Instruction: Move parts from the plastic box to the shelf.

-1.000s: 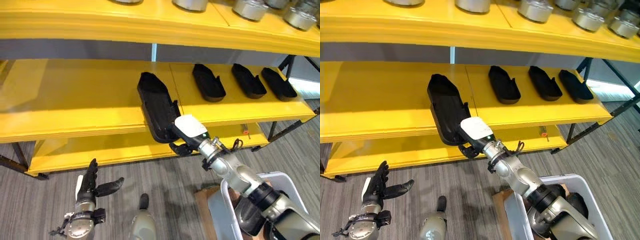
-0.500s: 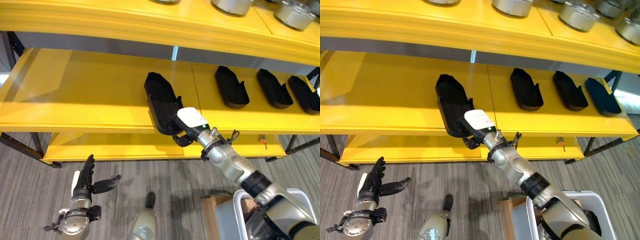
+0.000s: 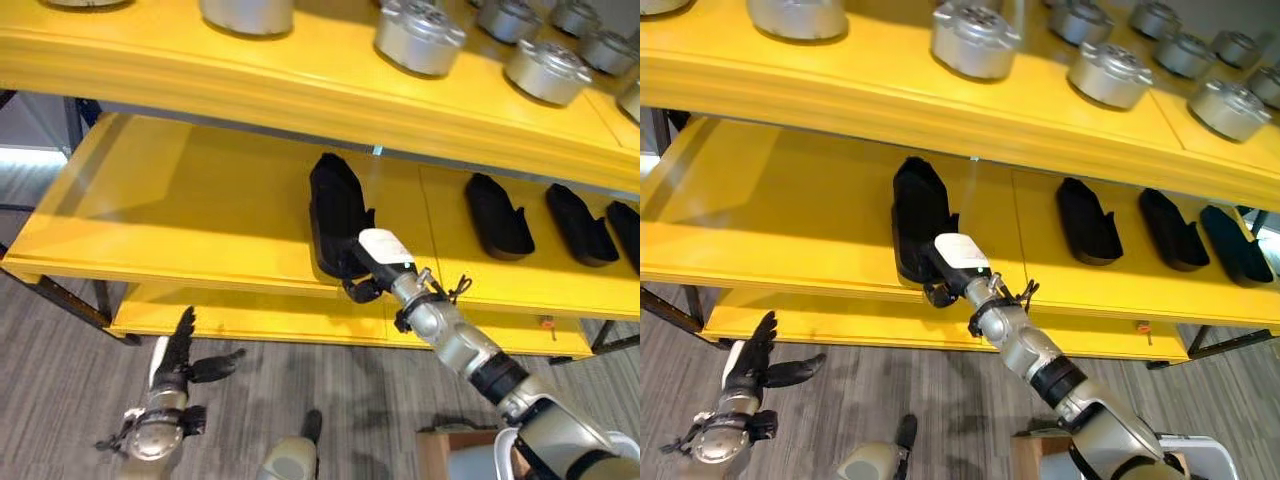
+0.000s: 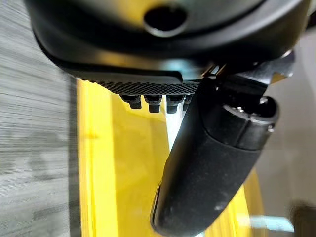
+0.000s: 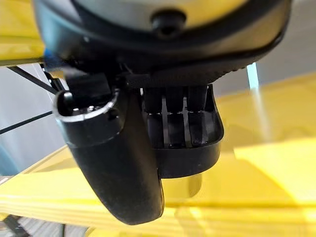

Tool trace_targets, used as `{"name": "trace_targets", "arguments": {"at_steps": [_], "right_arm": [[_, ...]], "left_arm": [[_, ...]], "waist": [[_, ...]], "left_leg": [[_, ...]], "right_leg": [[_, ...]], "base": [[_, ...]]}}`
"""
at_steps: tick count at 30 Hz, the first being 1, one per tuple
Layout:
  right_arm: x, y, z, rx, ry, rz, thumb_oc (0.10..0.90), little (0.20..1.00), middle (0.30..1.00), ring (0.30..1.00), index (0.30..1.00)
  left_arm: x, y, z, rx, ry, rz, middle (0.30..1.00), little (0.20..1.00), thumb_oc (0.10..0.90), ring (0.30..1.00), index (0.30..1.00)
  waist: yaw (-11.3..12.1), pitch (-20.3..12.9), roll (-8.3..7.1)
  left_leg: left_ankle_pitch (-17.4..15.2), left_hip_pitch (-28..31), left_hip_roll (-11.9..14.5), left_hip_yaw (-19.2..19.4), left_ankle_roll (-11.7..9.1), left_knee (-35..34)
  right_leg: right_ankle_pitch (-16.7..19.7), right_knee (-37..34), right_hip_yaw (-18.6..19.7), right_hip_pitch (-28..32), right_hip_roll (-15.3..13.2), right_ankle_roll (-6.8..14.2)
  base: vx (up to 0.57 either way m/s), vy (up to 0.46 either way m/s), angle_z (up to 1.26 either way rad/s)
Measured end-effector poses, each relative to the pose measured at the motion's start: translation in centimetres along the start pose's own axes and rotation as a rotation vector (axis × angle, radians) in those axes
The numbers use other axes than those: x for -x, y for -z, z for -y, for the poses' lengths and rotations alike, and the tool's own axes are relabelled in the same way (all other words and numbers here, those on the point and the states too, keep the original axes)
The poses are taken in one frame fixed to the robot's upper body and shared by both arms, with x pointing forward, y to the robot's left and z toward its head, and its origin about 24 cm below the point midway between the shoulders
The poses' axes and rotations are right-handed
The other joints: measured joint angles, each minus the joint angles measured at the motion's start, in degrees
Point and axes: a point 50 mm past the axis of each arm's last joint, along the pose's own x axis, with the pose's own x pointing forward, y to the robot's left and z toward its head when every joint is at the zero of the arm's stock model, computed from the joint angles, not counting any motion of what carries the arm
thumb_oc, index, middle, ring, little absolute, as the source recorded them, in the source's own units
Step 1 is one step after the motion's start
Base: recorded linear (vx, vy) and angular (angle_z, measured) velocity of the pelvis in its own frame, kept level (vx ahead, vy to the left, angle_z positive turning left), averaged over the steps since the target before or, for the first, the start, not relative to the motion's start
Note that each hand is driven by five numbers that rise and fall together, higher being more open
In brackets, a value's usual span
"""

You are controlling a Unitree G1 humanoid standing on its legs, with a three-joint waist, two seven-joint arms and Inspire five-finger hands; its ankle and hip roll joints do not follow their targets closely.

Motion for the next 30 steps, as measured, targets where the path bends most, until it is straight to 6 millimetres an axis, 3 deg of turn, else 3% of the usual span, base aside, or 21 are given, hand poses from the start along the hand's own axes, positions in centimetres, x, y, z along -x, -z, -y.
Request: {"name": "trace_targets", "arguments": {"at_steps": [2,3,4,5,6,7,8,9,10,11,12,13,14,15,16,18,19,20,22,25,30], "right_arm": [[0.4,0.5,-0.1,-0.004,-0.002,-0.017,0.400,0.300,0.300,0.300,0.300],[1.2,1.1,-0.3,-0.027,-0.008,-0.036,0.400,0.300,0.300,0.300,0.300],[1.5,1.6,-0.3,-0.047,0.003,-0.050,0.400,0.300,0.300,0.300,0.300],[1.8,1.9,-0.1,-0.064,0.015,-0.060,0.400,0.300,0.300,0.300,0.300],[2.4,2.6,0.6,-0.059,0.036,-0.079,0.400,0.300,0.300,0.300,0.300],[2.5,3.1,0.8,-0.054,0.042,-0.101,0.400,0.300,0.300,0.300,0.300],[2.5,3.4,1.3,-0.053,0.056,-0.113,0.400,0.300,0.300,0.300,0.300],[2.5,3.6,1.5,-0.052,0.067,-0.120,0.400,0.300,0.300,0.300,0.300],[2.7,3.9,1.6,-0.049,0.069,-0.136,0.400,0.300,0.300,0.300,0.300],[2.8,4.0,1.5,-0.047,0.066,-0.147,0.400,0.300,0.300,0.300,0.300],[2.6,3.7,1.2,-0.066,0.064,-0.145,0.400,0.300,0.300,0.300,0.300],[2.6,3.6,1.1,-0.072,0.063,-0.136,0.400,0.300,0.300,0.300,0.300],[2.5,3.7,1.6,-0.066,0.072,-0.130,0.400,0.300,0.300,0.300,0.300],[2.1,3.4,1.9,-0.088,0.100,-0.129,0.400,0.300,0.300,0.300,0.300],[1.6,2.9,2.6,-0.083,0.118,-0.100,0.400,0.300,0.300,0.300,0.300],[0.8,1.6,3.8,-0.077,0.152,-0.028,0.400,0.300,0.300,0.300,0.300],[0.6,1.2,4.3,-0.074,0.164,-0.006,0.400,0.300,0.300,0.300,0.300],[0.6,1.2,4.3,-0.080,0.163,-0.002,0.400,0.300,0.300,0.300,0.300],[0.6,1.1,4.3,-0.082,0.162,0.001,0.400,0.300,0.300,0.300,0.300],[0.9,1.9,4.7,-0.074,0.163,-0.027,0.400,0.300,0.300,0.300,0.300],[0.9,2.5,6.0,-0.030,0.189,-0.044,0.400,0.300,0.300,0.300,0.300]], "left_arm": [[-0.6,-1.1,0.6,-0.014,0.034,0.046,1.000,1.000,0.900,1.000,1.000],[-0.9,-1.5,0.9,-0.009,0.039,0.061,1.000,1.000,0.900,1.000,1.000],[-1.3,-1.6,1.0,-0.004,0.036,0.061,1.000,1.000,0.900,1.000,1.000],[-1.4,-1.6,1.1,0.000,0.032,0.062,1.000,1.000,0.900,1.000,1.000],[-1.4,-1.5,1.2,0.001,0.039,0.063,1.000,1.000,0.900,1.000,1.000],[-1.3,-1.1,1.1,0.002,0.031,0.048,1.000,1.000,0.900,1.000,1.000],[-1.3,-0.8,0.9,-0.001,0.023,0.034,1.000,1.000,0.900,1.000,1.000],[-1.3,-0.6,0.7,-0.001,0.011,0.023,1.000,1.000,0.900,1.000,1.000],[-0.9,0.2,0.6,0.009,-0.002,-0.004,1.000,1.000,0.900,1.000,1.000],[-0.8,0.3,0.9,0.030,-0.007,-0.008,1.000,1.000,0.900,1.000,1.000],[-0.7,0.5,0.2,0.016,-0.021,-0.013,1.000,1.000,0.900,1.000,1.000],[-0.7,0.4,-0.4,-0.022,-0.004,-0.011,1.000,1.000,0.900,1.000,1.000],[-0.4,0.6,-0.4,-0.030,0.002,-0.018,1.000,1.000,0.900,1.000,1.000],[-0.4,1.0,-0.4,-0.017,-0.015,-0.040,1.000,1.000,0.900,1.000,1.000],[-0.2,1.2,-0.5,-0.011,-0.025,-0.049,1.000,1.000,0.900,1.000,1.000],[0.1,1.5,-0.6,0.000,-0.031,-0.058,1.000,1.000,0.900,1.000,1.000],[0.1,1.4,-0.4,0.015,-0.032,-0.055,1.000,1.000,0.900,1.000,1.000],[0.1,1.4,-0.1,0.026,-0.028,-0.053,1.000,1.000,0.900,1.000,1.000],[0.4,0.9,0.3,0.040,-0.016,-0.028,1.000,1.000,0.900,1.000,1.000],[1.0,1.5,0.6,0.071,-0.016,-0.053,1.000,1.000,0.900,1.000,1.000],[0.9,1.3,0.4,0.089,-0.025,-0.049,1.000,1.000,0.900,1.000,1.000]], "waist": [[-0.85,0.41,1.36],[-1.82,0.55,2.55],[-2.52,0.57,2.38],[-4.63,0.48,1.88],[-5.92,0.61,2.68],[-6.03,0.55,2.78],[-5.85,0.50,3.08],[-5.96,0.50,3.09],[-5.65,0.50,3.09],[-4.91,0.56,2.54],[-4.40,0.72,-0.95],[-4.57,0.72,-3.98],[-3.86,0.38,-3.42],[-3.72,0.57,-4.19],[-3.70,0.62,-4.11],[-3.79,1.27,-2.04],[-4.10,1.38,-1.02],[-4.30,1.27,-0.82],[-3.28,1.15,-0.51],[-3.73,1.01,-0.24],[-4.70,0.79,0.18]], "left_leg": [[0.00,0.15,-0.71,-1.25,0.00,-0.57],[-1.70,0.17,-1.20,-1.76,-1.49,-1.05],[-5.06,-0.94,-0.61,0.91,-6.83,0.35],[-6.87,-3.26,-0.75,2.89,-4.00,4.22],[-6.71,-3.77,-1.40,2.17,-0.51,7.04],[-6.67,-3.69,-2.09,1.98,-0.67,7.04],[-6.34,-3.63,-2.19,1.37,-1.13,6.17],[-6.01,-3.16,-2.18,0.83,-1.64,5.15],[-5.10,-1.58,-2.03,-0.35,-3.02,3.00],[-7.49,-0.62,-0.64,-0.08,-10.60,2.24],[-11.80,-3.72,0.86,3.73,-13.96,7.75],[-9.96,-5.49,1.56,2.05,-4.88,10.80],[-8.53,-3.43,5.95,1.06,-6.85,7.16],[-6.94,-1.88,4.18,1.02,-6.27,5.34],[-6.24,-0.87,4.51,0.45,-6.58,4.00],[-5.94,-0.56,5.78,0.05,-7.03,3.60],[-5.76,-0.78,6.37,-0.60,-7.34,3.58],[-5.75,-0.27,6.54,-1.10,-7.98,3.38],[-4.51,0.53,9.12,-0.75,-9.91,3.02],[-4.34,0.43,12.43,-0.78,-12.04,5.77],[-3.93,0.18,13.59,-0.64,-13.16,2.23]], "right_leg": [[-5.74,-3.12,2.19,-5.44,2.98,-1.38],[-7.09,-11.13,-0.01,-7.79,4.70,-3.57],[-6.50,-21.11,-1.22,-7.55,5.57,-5.22],[-6.10,-30.46,-1.84,-6.49,4.32,-3.08],[-3.49,-37.50,0.79,-6.42,2.29,-1.55],[-0.22,-43.59,3.73,-6.25,1.91,-1.25],[2.99,-46.87,4.17,-6.92,2.24,-1.79],[5.30,-47.02,3.76,-7.53,2.49,-2.36],[7.52,-46.05,2.45,-6.94,4.64,-2.74],[8.63,-45.44,0.81,-6.15,8.06,-3.89],[11.67,-45.87,0.60,-5.31,8.59,-6.81],[14.82,-43.32,0.15,-4.92,5.68,-7.41],[12.03,-42.03,-0.42,-2.93,6.25,-4.52],[9.33,-43.54,-0.72,-1.72,5.64,-3.11],[8.07,-44.76,-1.50,-1.17,6.39,-2.76],[6.54,-47.17,-2.93,-2.15,8.49,-4.03],[7.70,-47.17,-2.81,-3.48,9.19,-5.41],[10.33,-46.71,-3.28,-3.74,9.55,-7.92],[9.81,-46.64,-2.34,-3.43,12.24,-8.07],[9.18,-46.64,-1.82,-2.96,15.28,-9.13],[6.34,-46.63,-1.59,-4.92,16.77,-11.12]], "base": [[0.04,-0.160,0.52],[0.06,-0.339,0.57],[0.09,-0.396,0.90],[0.12,-0.311,0.99],[0.15,-0.285,0.95],[0.16,-0.239,0.62],[0.16,-0.241,0.37],[0.15,-0.213,0.43],[0.10,-0.165,0.40],[0.09,-0.134,0.48],[0.09,-0.148,0.67],[0.11,-0.200,0.57],[0.13,-0.248,0.56],[0.10,-0.231,0.22],[0.09,-0.239,0.23],[0.03,-0.122,0.08],[0.03,-0.158,0.29],[0.03,-0.157,0.17],[0.02,-0.111,-0.19],[0.02,-0.090,-0.30],[-0.01,-0.034,-0.07]]}}
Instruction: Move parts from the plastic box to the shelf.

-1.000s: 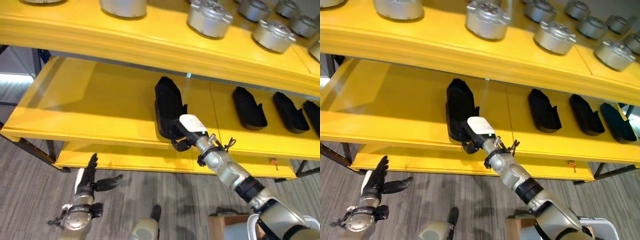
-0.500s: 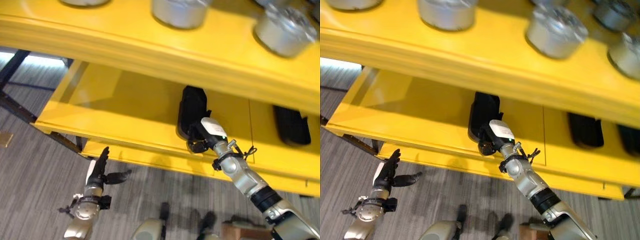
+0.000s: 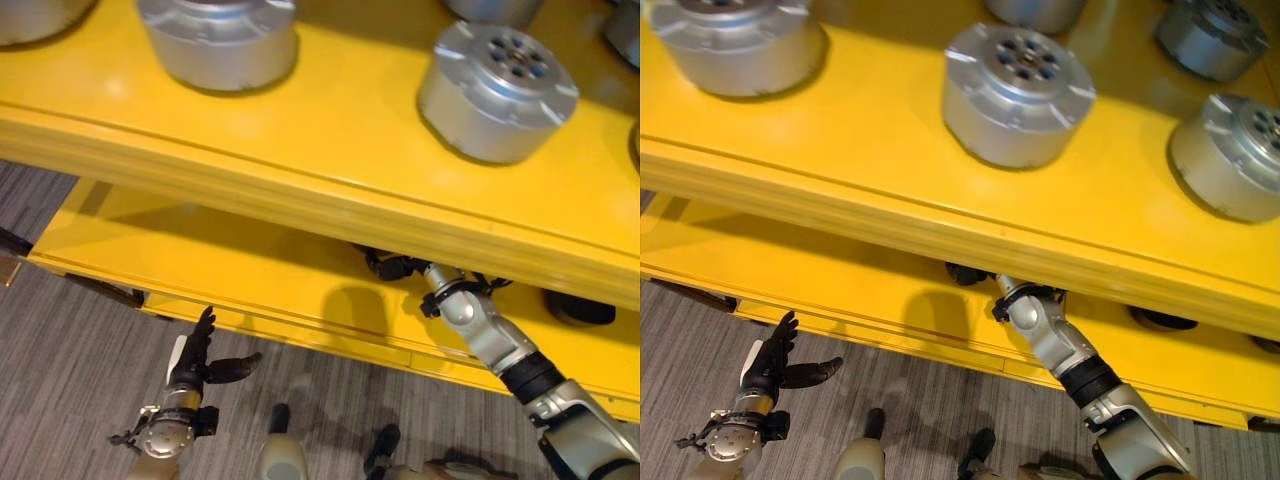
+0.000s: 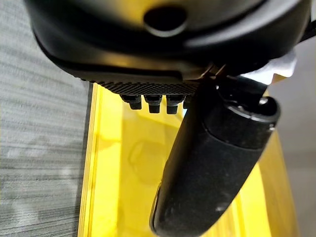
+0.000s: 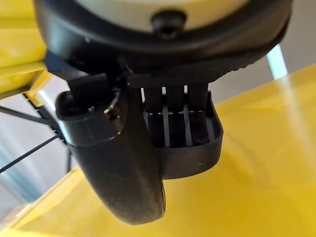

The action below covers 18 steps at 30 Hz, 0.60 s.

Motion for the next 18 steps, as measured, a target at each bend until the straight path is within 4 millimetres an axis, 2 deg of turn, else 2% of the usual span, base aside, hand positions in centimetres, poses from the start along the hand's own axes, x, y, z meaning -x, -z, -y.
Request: {"name": "trace_targets", "arguments": {"at_steps": [3,6,9,12,15,16,18], "right_arm": [[-0.2,0.1,0.1,-0.003,0.003,-0.009,0.400,0.300,0.300,0.300,0.300],[-0.5,0.2,-0.2,-0.007,-0.003,-0.020,0.400,0.300,0.300,0.300,0.300],[-0.9,0.0,-1.3,-0.013,-0.036,-0.029,0.400,0.300,0.300,0.300,0.300],[-1.1,0.2,-1.4,-0.001,-0.038,-0.029,0.400,0.300,0.300,0.300,0.300],[-2.6,-0.4,0.3,0.033,0.016,-0.006,0.400,0.300,0.300,0.300,0.300],[-4.0,-0.8,2.0,0.072,0.062,0.011,0.400,0.300,0.300,0.300,0.300],[-5.0,-1.4,4.2,0.112,0.120,0.034,0.400,0.300,0.300,0.300,0.300]], "left_arm": [[-0.4,-0.5,0.6,0.004,0.026,0.020,1.000,1.000,0.900,1.000,1.000],[-0.9,-1.3,1.5,0.003,0.061,0.048,1.000,1.000,0.900,1.000,1.000],[-0.7,-1.1,1.7,-0.012,0.087,0.042,1.000,1.000,0.900,1.000,1.000],[-0.5,-0.9,2.4,-0.021,0.123,0.033,1.000,1.000,0.900,1.000,1.000],[-0.8,-1.3,3.3,-0.026,0.157,0.049,1.000,1.000,0.900,1.000,1.000],[-1.2,-2.1,3.6,-0.024,0.166,0.079,1.000,1.000,0.900,1.000,1.000],[-1.7,-3.1,4.0,-0.021,0.178,0.122,1.000,1.000,0.900,1.000,1.000]], "waist": [[-0.17,0.10,0.50],[-0.04,0.08,0.43],[-0.02,0.16,1.74],[-0.05,0.40,3.25],[-0.18,1.85,5.47],[-0.15,4.24,6.89],[-0.19,7.11,8.21]], "left_leg": [[0.13,-0.28,0.50,-0.01,-0.76,-2.25],[0.69,-2.17,-0.70,-0.32,-1.37,-2.70],[1.39,-3.31,-0.21,-0.44,-1.64,-2.87],[2.52,-5.69,-0.27,-1.13,-1.36,-2.58],[2.60,-9.42,-0.21,-1.41,-1.14,0.30],[1.89,-11.74,-0.21,-1.45,-1.19,4.18],[0.12,-13.67,-0.34,-1.79,-0.92,8.17]], "right_leg": [[-0.98,-0.01,0.24,-1.47,0.34,0.28],[-2.91,-0.02,0.22,-3.05,-0.82,0.42],[-3.28,-0.03,0.28,-4.33,-0.33,0.28],[-2.85,0.71,0.31,-6.77,-0.38,-0.03],[-3.23,4.54,0.71,-10.86,-1.26,-0.23],[-4.46,8.61,1.58,-13.37,-2.17,-0.68],[-6.21,13.02,1.89,-15.33,-3.22,-1.22]], "base": [[-0.03,-0.005,-0.03],[-0.03,0.012,0.08],[-0.08,0.019,0.02],[-0.15,0.034,0.01],[-0.17,0.049,-0.03],[-0.14,0.059,-0.11],[-0.08,0.064,-0.03]]}}
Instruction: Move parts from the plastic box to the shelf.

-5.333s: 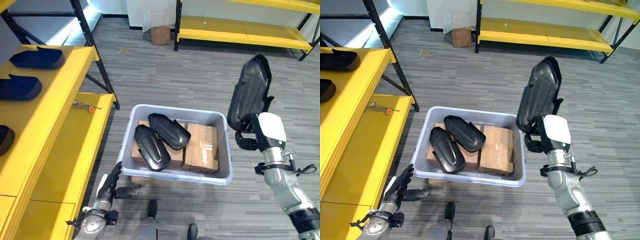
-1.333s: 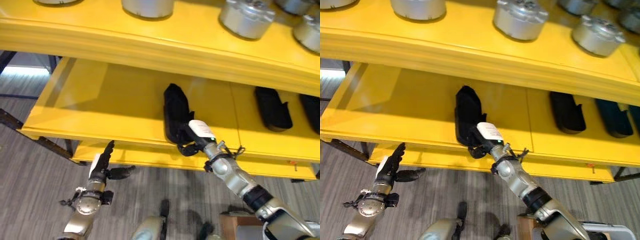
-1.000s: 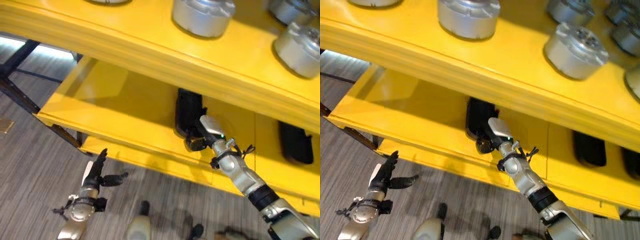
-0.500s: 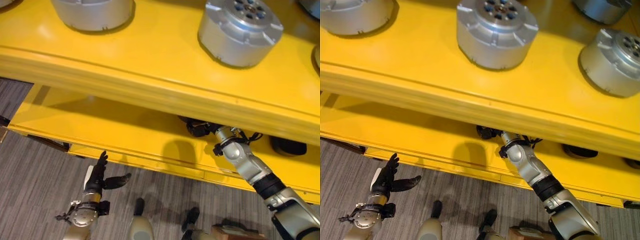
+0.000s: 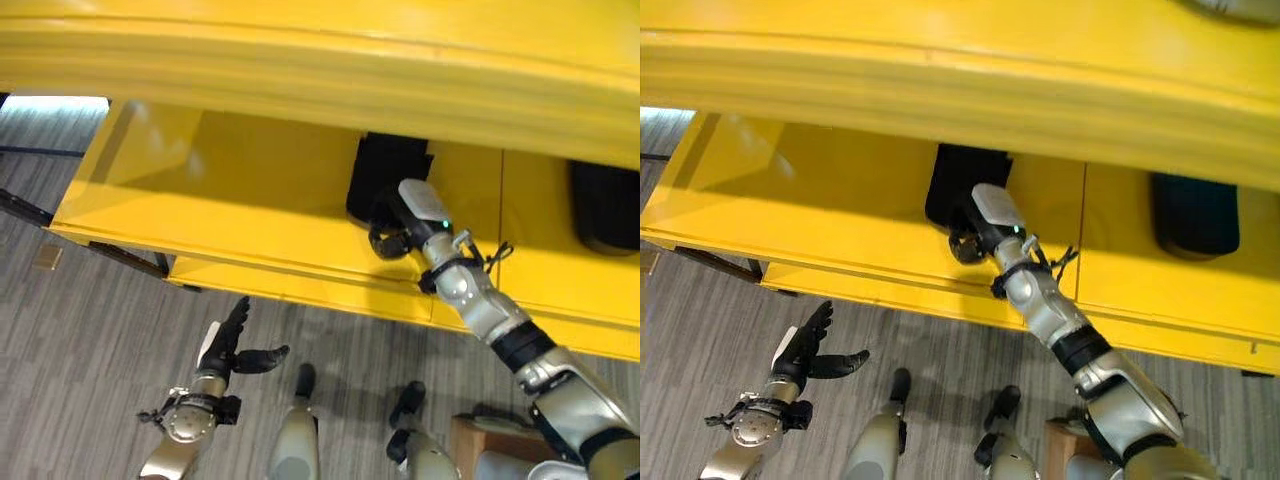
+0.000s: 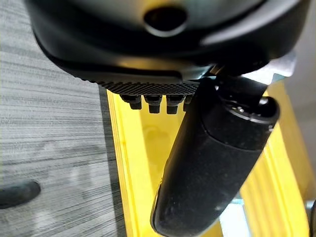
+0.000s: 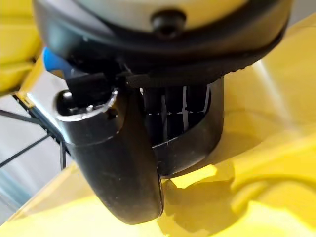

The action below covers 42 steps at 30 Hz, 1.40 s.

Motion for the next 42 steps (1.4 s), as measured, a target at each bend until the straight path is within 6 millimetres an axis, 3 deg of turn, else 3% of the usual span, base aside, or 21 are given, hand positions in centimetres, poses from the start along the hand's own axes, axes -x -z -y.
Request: {"name": "trace_targets", "arguments": {"at_steps": [3,7,17,24,32,42], "right_arm": [[-0.9,0.0,2.3,0.049,0.051,0.017,0.400,0.300,0.300,0.300,0.300],[-1.8,-0.4,4.1,0.089,0.088,0.036,0.400,0.300,0.300,0.300,0.300],[-3.0,0.0,5.5,0.147,0.096,0.011,0.400,0.300,0.300,0.300,0.300],[-3.2,-0.4,5.6,0.164,0.090,0.042,0.400,0.300,0.300,0.300,0.300],[-2.9,-0.3,5.9,0.190,0.083,0.063,0.400,0.300,0.300,0.300,0.300],[-0.8,0.3,5.6,0.144,0.096,0.081,0.400,0.300,0.300,0.300,0.300]], "left_arm": [[-0.8,-1.4,0.0,0.001,0.002,0.058,1.000,1.000,0.900,1.000,1.000],[-0.9,-1.6,-0.1,-0.002,-0.003,0.063,1.000,1.000,0.900,1.000,1.000],[-0.9,-1.6,-0.3,0.032,-0.030,0.058,1.000,1.000,0.900,1.000,1.000],[-1.2,-2.0,-0.3,0.032,-0.030,0.073,1.000,1.000,0.900,1.000,1.000],[-1.3,-2.1,-0.4,0.032,-0.045,0.076,1.000,1.000,0.900,1.000,1.000],[-1.2,-2.0,-0.6,0.032,-0.057,0.075,1.000,1.000,0.900,1.000,1.000]], "waist": [[-0.06,2.36,0.04],[-0.28,4.52,-0.99],[-0.14,4.94,-1.41],[-1.24,5.37,-2.18],[-1.37,5.81,-2.98],[-1.57,6.37,-4.03]], "left_leg": [[-2.86,-4.18,-0.42,-0.92,0.66,6.93],[-6.07,-7.84,-1.03,-1.41,1.38,14.06],[-6.47,-8.48,-1.27,-2.43,1.41,14.83],[-6.42,-8.47,-1.22,-2.64,1.34,14.53],[-6.41,-8.23,-1.12,-2.56,1.34,14.23],[-6.21,-7.37,-1.00,-2.19,1.03,13.66]], "right_leg": [[-3.73,8.20,0.59,-4.36,-2.42,-0.15],[-6.41,14.95,1.31,-7.37,-4.63,-0.05],[-7.18,15.96,0.89,-7.47,-4.88,-0.01],[-7.43,16.09,0.64,-7.44,-4.86,0.03],[-7.16,15.86,0.64,-7.29,-4.66,-0.27],[-7.05,15.58,0.80,-6.86,-4.48,-0.08]], "base": [[-0.05,0.047,0.10],[-0.02,0.016,0.07],[0.00,-0.009,0.03],[0.00,0.000,0.00],[0.00,0.000,0.00],[0.00,-0.001,-0.01]]}}
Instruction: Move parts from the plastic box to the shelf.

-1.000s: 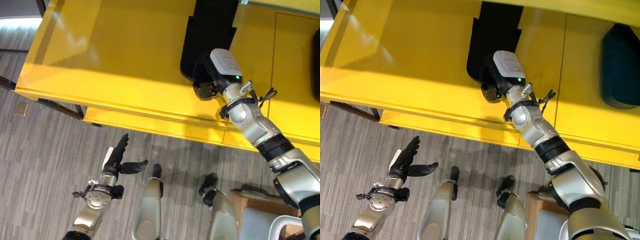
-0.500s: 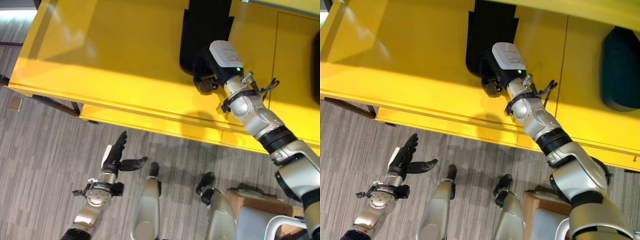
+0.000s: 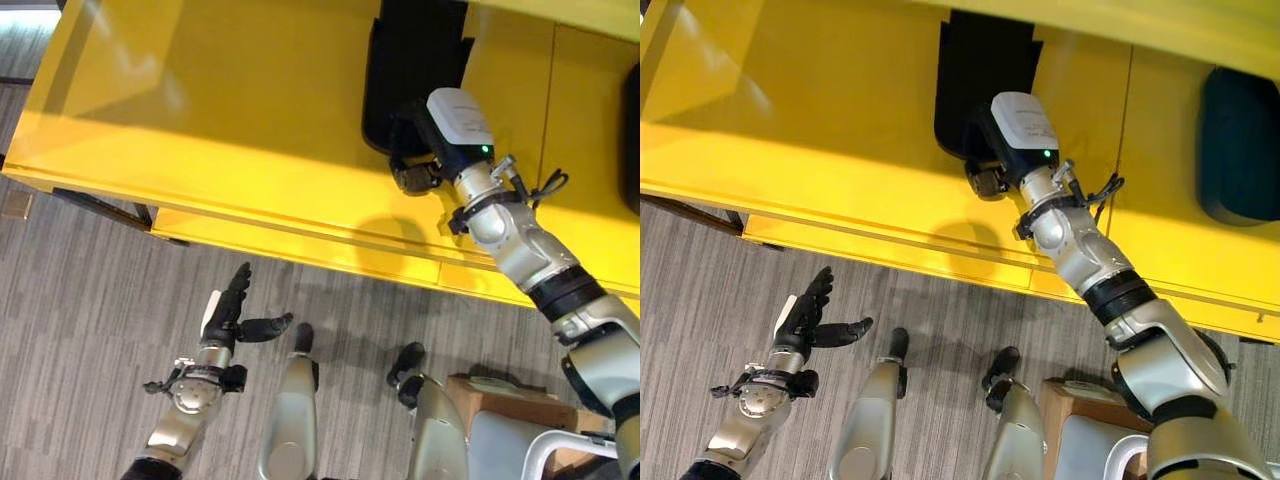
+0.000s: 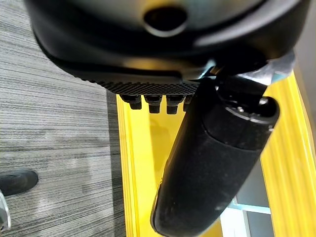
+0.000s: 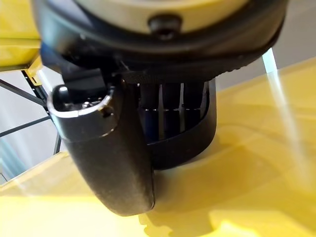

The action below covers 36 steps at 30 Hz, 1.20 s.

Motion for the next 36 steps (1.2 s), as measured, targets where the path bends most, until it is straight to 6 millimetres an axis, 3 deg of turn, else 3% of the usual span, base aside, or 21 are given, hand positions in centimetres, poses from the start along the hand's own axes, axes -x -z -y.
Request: {"name": "trace_targets", "arguments": {"at_steps": [8,16,36], "right_arm": [[1.9,0.3,-0.2,-0.053,0.020,-0.004,0.400,0.300,0.300,0.300,0.300],[3.8,1.3,-0.1,-0.040,0.000,-0.009,0.400,0.300,0.300,0.300,0.300],[3.9,1.7,0.4,-0.025,-0.007,-0.004,0.400,0.300,0.300,0.300,0.300]], "left_arm": [[-0.1,-0.2,-0.7,0.003,-0.038,0.007,1.000,1.000,0.900,1.000,1.000],[-0.1,-0.3,-1.0,0.005,-0.054,0.011,1.000,1.000,0.900,1.000,1.000],[0.0,-0.2,-1.1,0.004,-0.056,0.010,1.000,1.000,0.900,1.000,1.000]], "waist": [[-1.34,0.66,-1.24],[-1.60,0.78,-1.47],[-2.16,1.02,-1.94]], "left_leg": [[-0.04,0.08,0.02,0.32,0.06,-0.01],[-0.33,0.12,0.11,0.48,0.54,-0.01],[-0.34,0.11,0.19,0.58,0.55,-0.07]], "right_leg": [[0.01,-0.14,0.18,0.00,0.01,0.00],[0.07,-0.41,0.45,0.00,0.16,-0.02],[0.15,-0.52,0.54,-0.02,0.24,0.02]], "base": [[0.00,0.000,0.00],[0.00,0.000,0.00],[0.00,0.000,0.00]]}}
